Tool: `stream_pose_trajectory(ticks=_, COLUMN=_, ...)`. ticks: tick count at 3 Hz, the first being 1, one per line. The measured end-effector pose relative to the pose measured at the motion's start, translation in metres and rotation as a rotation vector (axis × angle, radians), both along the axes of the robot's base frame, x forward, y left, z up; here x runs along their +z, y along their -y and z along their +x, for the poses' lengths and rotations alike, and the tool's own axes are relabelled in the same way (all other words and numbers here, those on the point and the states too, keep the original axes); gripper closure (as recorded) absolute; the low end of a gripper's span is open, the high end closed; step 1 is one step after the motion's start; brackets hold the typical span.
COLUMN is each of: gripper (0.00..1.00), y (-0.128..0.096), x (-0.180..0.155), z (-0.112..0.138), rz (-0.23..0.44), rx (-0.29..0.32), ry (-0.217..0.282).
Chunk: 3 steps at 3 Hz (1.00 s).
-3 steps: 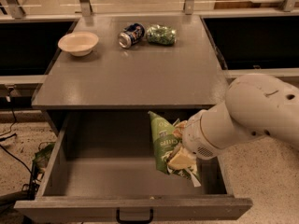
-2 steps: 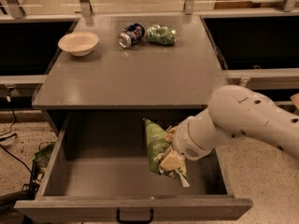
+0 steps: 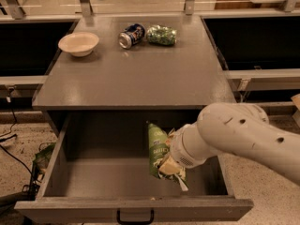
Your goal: Place green jalapeno chip bag into top drawer
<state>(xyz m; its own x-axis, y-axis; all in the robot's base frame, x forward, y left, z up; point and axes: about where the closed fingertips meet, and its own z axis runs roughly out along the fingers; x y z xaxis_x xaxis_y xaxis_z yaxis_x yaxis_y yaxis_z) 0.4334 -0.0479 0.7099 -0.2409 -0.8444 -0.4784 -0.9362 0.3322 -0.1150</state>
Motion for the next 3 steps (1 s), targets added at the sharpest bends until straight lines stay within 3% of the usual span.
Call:
stream_pose_trajectory(ticks=1, gripper=1.00, y=-0.0001, x=-0.0160, z=0.0037, rz=-0.049, rx=-0.037, ry=0.034)
stream_pose_trajectory(ticks=3, gripper=1.00, y=-0.0012, x=-0.0218, z=0.0115, rz=-0.013, rx=-0.052, ry=0.008)
